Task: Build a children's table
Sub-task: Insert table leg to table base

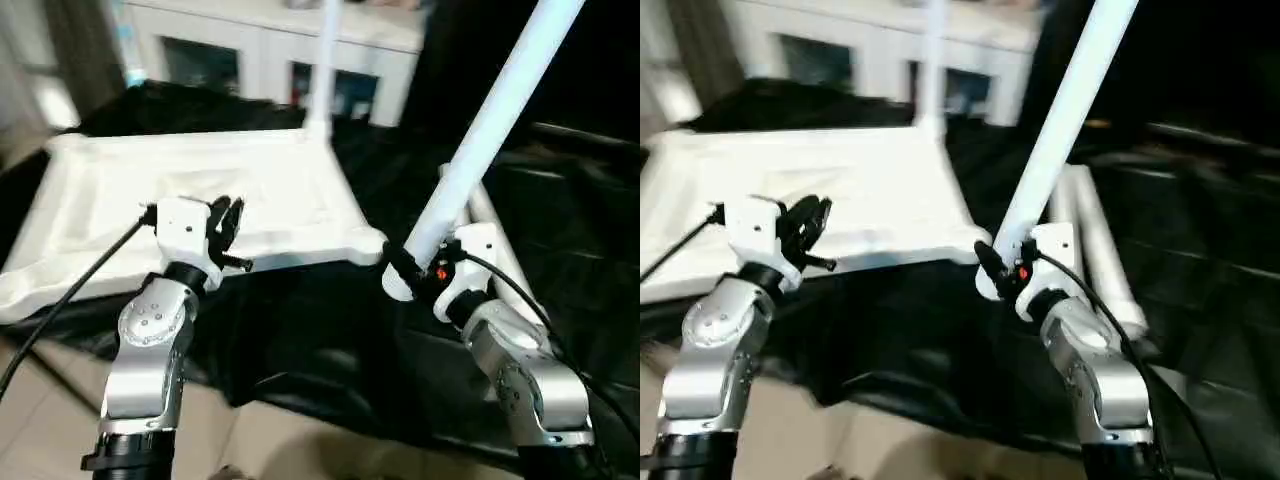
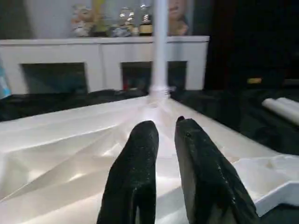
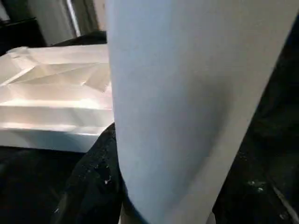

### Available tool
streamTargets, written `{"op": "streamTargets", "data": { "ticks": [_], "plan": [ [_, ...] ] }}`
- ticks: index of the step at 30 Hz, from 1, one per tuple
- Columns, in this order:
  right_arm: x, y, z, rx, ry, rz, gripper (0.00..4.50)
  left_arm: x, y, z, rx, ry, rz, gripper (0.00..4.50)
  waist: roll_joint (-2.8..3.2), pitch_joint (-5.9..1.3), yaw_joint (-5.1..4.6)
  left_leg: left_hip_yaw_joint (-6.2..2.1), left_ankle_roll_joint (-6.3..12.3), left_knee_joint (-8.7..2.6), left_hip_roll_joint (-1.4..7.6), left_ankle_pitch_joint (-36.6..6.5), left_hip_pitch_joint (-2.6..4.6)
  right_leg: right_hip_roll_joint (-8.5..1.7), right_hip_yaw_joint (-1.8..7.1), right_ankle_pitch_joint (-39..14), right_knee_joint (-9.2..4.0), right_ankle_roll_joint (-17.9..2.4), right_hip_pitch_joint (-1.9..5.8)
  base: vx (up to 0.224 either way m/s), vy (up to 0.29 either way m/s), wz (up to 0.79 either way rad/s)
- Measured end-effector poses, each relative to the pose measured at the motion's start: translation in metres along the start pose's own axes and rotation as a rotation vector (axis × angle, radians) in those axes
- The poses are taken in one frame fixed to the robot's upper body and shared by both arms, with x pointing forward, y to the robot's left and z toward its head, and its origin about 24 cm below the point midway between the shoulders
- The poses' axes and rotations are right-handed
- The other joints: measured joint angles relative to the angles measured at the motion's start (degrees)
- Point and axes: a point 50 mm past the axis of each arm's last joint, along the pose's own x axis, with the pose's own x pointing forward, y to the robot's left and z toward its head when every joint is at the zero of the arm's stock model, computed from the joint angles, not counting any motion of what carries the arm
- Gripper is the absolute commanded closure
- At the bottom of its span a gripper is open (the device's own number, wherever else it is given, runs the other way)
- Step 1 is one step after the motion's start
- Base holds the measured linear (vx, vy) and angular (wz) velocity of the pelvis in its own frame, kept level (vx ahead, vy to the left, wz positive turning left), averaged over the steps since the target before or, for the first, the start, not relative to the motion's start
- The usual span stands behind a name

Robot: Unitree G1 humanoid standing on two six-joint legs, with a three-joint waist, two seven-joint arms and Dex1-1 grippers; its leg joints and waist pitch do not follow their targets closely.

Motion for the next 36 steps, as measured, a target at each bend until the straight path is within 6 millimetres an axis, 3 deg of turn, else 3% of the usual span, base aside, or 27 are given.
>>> {"op": "streamTargets", "data": {
  "ticks": [1, 2, 4, 5, 6, 8, 10, 12, 15, 16, 18, 20, 21, 22, 24, 25, 26, 28, 29, 31, 36],
  "plan": [
    [-0.001, -0.001, 0.000, -0.006, 0.002, 0.001, 2.57, -0.001, -0.001, 0.000, -0.004, 0.004, 0.002, 3.62, -0.47, -0.03, 0.07, 1.08, -0.53, 0.27, 0.15, -0.99, 1.14, 0.24, 0.58, 0.04, 0.13, -0.01, -0.32, 0.061, -0.047, -0.39],
    [0.001, 0.000, 0.002, -0.013, -0.001, 0.011, 2.57, -0.003, 0.000, -0.001, -0.004, 0.011, 0.006, 3.62, -0.20, 0.04, 0.67, 1.67, -0.81, 0.57, 0.40, -2.56, 1.97, 0.56, 1.12, 0.04, 0.13, -0.02, -0.33, 0.061, -0.047, -0.39],
    [0.001, 0.002, 0.002, -0.016, 0.000, 0.021, 2.57, -0.004, 0.003, -0.001, 0.002, 0.019, 0.014, 3.62, 0.31, 0.03, 0.64, 1.67, -1.34, 0.28, 0.83, -3.19, 3.51, 0.89, 1.08, 0.05, 0.02, -0.07, -0.34, 0.078, 0.009, -0.84],
    [0.001, 0.002, 0.001, -0.019, 0.003, 0.023, 2.57, -0.004, 0.003, -0.001, 0.003, 0.019, 0.016, 3.62, 0.15, -0.10, 0.33, 1.02, -1.55, 0.31, 0.71, -3.34, 3.34, 0.70, 0.47, 0.06, 0.08, -0.10, -0.08, 0.087, 0.025, -0.88],
    [0.000, 0.001, 0.001, -0.023, 0.007, 0.025, 2.57, -0.004, 0.002, 0.001, 0.003, 0.015, 0.015, 3.62, 0.26, -0.35, -0.06, -0.19, -1.60, 0.49, 0.55, -3.37, 2.93, 0.65, -0.27, 0.08, -0.10, -0.12, -0.08, 0.118, 0.024, -0.65],
    [-0.002, -0.003, 0.001, -0.038, 0.016, 0.021, 2.57, -0.003, -0.004, 0.002, -0.010, 0.016, -0.007, 3.62, -0.29, -0.60, -0.79, -1.42, -1.61, 0.47, -0.08, -3.89, 2.59, 0.83, -0.54, 0.21, -0.25, -0.36, -0.35, 0.126, 0.007, -0.30],
    [-0.003, -0.004, 0.001, -0.041, 0.019, 0.021, 2.57, -0.006, -0.007, 0.002, -0.017, 0.023, -0.016, 3.62, -0.57, -0.87, -0.52, -1.73, -0.54, 0.48, -0.63, -4.23, 2.33, 0.87, -0.23, 0.62, -0.01, -1.07, -0.38, 0.122, -0.014, 0.01],
    [-0.001, -0.003, 0.001, -0.042, 0.020, 0.026, 2.57, -0.009, -0.004, 0.001, -0.012, 0.032, -0.006, 3.62, -0.54, -1.14, 0.48, -1.79, -0.48, 0.06, -0.61, -4.34, 2.02, 1.00, -0.17, 0.14, -0.02, -1.55, -0.41, 0.134, -0.011, 0.15],
    [0.008, 0.008, 0.005, -0.057, 0.014, 0.084, 2.57, -0.014, 0.006, 0.000, -0.003, 0.045, 0.043, 3.62, -0.70, -1.46, 1.42, -2.09, -0.28, -0.37, -0.89, -4.94, 1.89, 0.82, -0.01, -1.32, 0.79, -2.65, -1.07, 0.175, -0.006, 0.17],
    [0.009, 0.010, 0.005, -0.060, 0.017, 0.100, 2.57, -0.015, 0.007, -0.001, 0.002, 0.054, 0.053, 3.62, -0.92, -1.61, 1.64, -2.69, 0.37, -0.26, -1.16, -5.37, 1.92, 0.83, 0.36, -2.18, 1.51, -3.72, -1.23, 0.161, 0.006, 0.23],
    [0.010, 0.010, 0.003, -0.061, 0.026, 0.109, 2.57, -0.016, 0.008, -0.003, 0.002, 0.065, 0.069, 3.62, -1.47, -1.87, 1.73, -2.87, 1.71, 0.41, -1.89, -6.11, 1.73, 0.88, 1.56, -3.50, 2.94, -4.76, -1.27, 0.151, 0.015, 0.27],
    [0.008, 0.008, 0.002, -0.130, 0.044, 0.130, 2.57, -0.016, 0.007, -0.001, 0.000, 0.063, 0.073, 3.62, -1.89, -2.04, 1.96, -2.97, 2.73, 2.51, -2.05, -6.67, 0.50, 1.51, 3.88, -4.42, 4.06, -3.13, -1.14, 0.103, 0.044, 0.41],
    [0.007, 0.008, 0.002, -0.151, 0.048, 0.139, 2.57, -0.016, 0.006, 0.001, 0.002, 0.057, 0.069, 3.62, -2.10, -2.08, 1.83, -3.87, 3.51, 3.68, -2.09, -6.67, -0.77, 1.74, 4.04, -4.57, 4.12, -2.67, -1.10, 0.065, 0.030, 0.57],
    [0.008, 0.010, 0.001, -0.147, 0.047, 0.149, 2.57, -0.017, 0.007, 0.002, 0.008, 0.051, 0.077, 3.62, -2.03, -2.19, 1.94, -4.48, 3.40, 4.17, -1.42, -6.62, -1.06, 2.22, 4.34, -4.35, 4.83, -2.05, -1.50, 0.056, -0.008, 0.48],
    [0.012, 0.016, 0.002, -0.130, 0.036, 0.158, 2.57, -0.022, 0.016, -0.001, 0.021, 0.067, 0.117, 3.62, -2.40, -2.45, 1.91, -5.00, -0.10, 4.10, -1.22, -6.63, -0.66, 2.28, 5.10, -4.07, 7.23, -1.96, -3.71, 0.028, -0.004, 0.24],
    [0.013, 0.020, 0.002, -0.118, 0.029, 0.174, 2.57, -0.025, 0.023, -0.001, 0.029, 0.071, 0.142, 3.62, -2.73, -2.54, 1.87, -4.97, -1.10, 3.99, -1.69, -6.50, -0.73, 2.06, 6.12, -4.10, 6.85, -1.13, -4.07, -0.057, -0.024, 0.01],
    [0.013, 0.020, 0.001, -0.119, 0.032, 0.174, 2.57, -0.023, 0.023, 0.001, 0.026, 0.062, 0.145, 3.62, -2.88, -2.61, 1.89, -4.59, -1.30, 3.74, -2.01, -6.38, -1.10, 1.82, 6.85, -4.73, 6.40, 1.09, -3.77, -0.057, -0.024, 0.01],
    [0.010, 0.016, -0.002, -0.121, 0.049, 0.162, 2.57, -0.021, 0.019, 0.003, 0.016, 0.048, 0.144, 3.62, -2.73, -2.48, 2.11, -3.95, -2.30, 2.86, -1.98, -5.56, -1.15, 1.90, 7.22, -4.20, 6.34, 1.39, -3.78, -0.095, -0.019, 0.09],
    [0.010, 0.015, -0.003, -0.123, 0.053, 0.159, 2.57, -0.020, 0.018, 0.003, 0.013, 0.046, 0.140, 3.62, -2.67, -2.43, 2.10, -3.89, -2.38, 2.68, -1.89, -5.24, -1.10, 2.04, 7.23, -3.78, 6.07, 1.26, -3.59, -0.109, -0.025, 0.08],
    [0.009, 0.012, -0.002, -0.127, 0.050, 0.149, 2.57, -0.018, 0.017, 0.006, 0.016, 0.035, 0.140, 3.62, -2.07, -2.05, 1.91, -3.82, -2.90, 2.33, -0.88, -4.79, -0.86, 2.59, 6.78, -2.87, 4.65, 0.40, -2.85, -0.129, -0.021, -0.01],
    [0.010, 0.011, -0.002, -0.120, 0.047, 0.143, 2.57, -0.009, 0.018, 0.007, 0.062, 0.061, 0.026, 3.62, -1.88, -1.85, 1.90, -3.01, -3.24, 1.80, 0.03, -3.22, -0.94, 2.58, 6.08, -1.26, 3.89, 0.01, -2.63, -0.121, -0.021, 0.04]
  ]
}}
